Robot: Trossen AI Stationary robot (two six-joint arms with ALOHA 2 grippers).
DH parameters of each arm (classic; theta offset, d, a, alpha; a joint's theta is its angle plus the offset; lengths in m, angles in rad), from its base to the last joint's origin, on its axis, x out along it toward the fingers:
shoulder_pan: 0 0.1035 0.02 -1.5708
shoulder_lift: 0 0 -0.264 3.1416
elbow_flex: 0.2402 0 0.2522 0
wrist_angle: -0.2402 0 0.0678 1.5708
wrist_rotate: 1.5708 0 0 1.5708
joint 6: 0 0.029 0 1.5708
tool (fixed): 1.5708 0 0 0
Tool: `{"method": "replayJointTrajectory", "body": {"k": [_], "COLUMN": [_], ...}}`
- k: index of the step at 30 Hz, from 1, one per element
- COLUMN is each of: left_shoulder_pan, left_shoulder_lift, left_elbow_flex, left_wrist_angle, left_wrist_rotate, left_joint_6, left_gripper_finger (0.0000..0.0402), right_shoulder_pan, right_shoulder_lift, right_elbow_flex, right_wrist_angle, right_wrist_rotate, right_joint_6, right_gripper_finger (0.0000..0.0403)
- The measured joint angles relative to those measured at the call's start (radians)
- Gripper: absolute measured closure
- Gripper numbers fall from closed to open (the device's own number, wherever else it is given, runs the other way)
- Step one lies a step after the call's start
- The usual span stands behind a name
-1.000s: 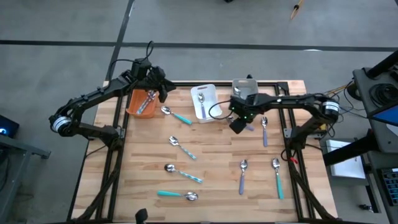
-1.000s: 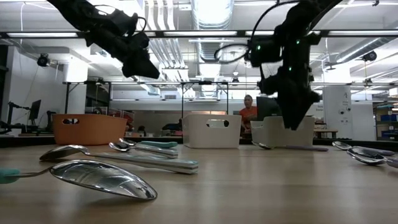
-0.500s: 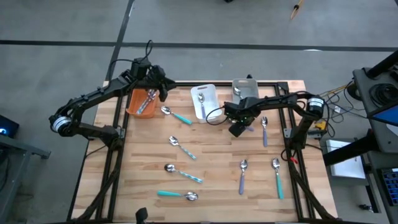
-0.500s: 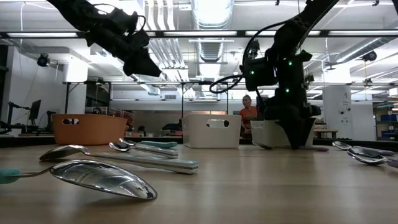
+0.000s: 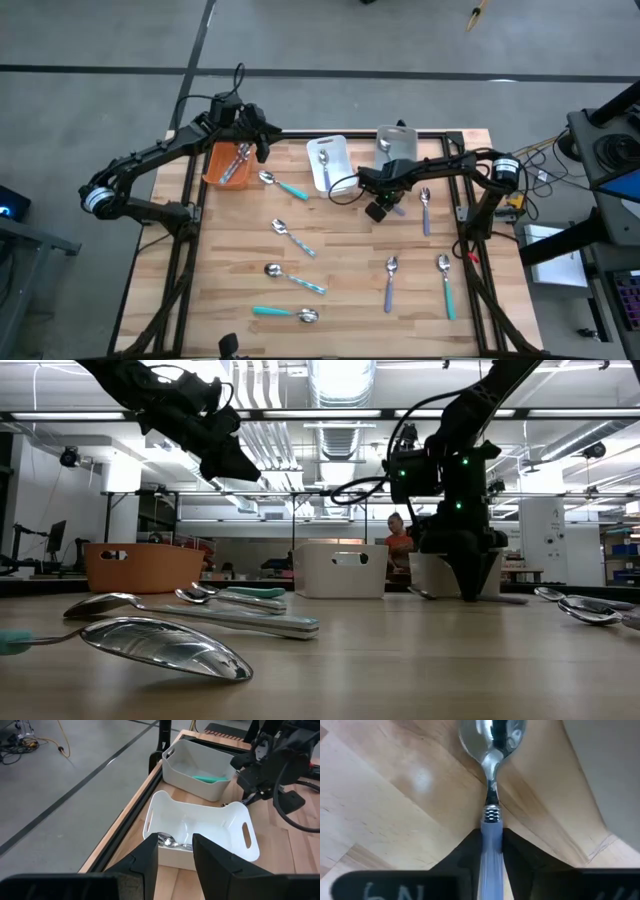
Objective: Sort silverware by color (type)
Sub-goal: Put the purple spoon into the white bin
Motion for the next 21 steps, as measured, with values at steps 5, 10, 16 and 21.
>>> {"method": "replayJointTrajectory", "body": {"k": [5,10,16,21], "left_shoulder_pan": [0.0,0.0,0.0,0.0], "left_shoulder_lift": [0.0,0.0,0.0,0.0], "left_elbow_flex": [0.0,0.0,0.0,0.0], "left_wrist_angle": [0.0,0.0,0.0,0.0], "left_wrist_rotate": [0.0,0.0,0.0,0.0], "left_joint_6": [0.002,0.004,0.004,0.004], "left_gripper_finger": [0.03,0.03,0.03,0.0299], "right_shoulder_pan": [0.006,0.006,0.008,0.007], "right_shoulder_lift": [0.0,-0.015,-0.057,-0.1], "right_elbow_flex": [0.0,-0.001,0.002,0.002], "right_wrist_angle": [0.008,0.011,0.004,-0.006], "right_wrist_rotate": [-0.006,-0.011,-0.023,-0.008], "right_joint_6": [0.012,0.015,0.013,0.011], "right_gripper_finger": [0.0363,0.0358,0.0359,0.0358]}}
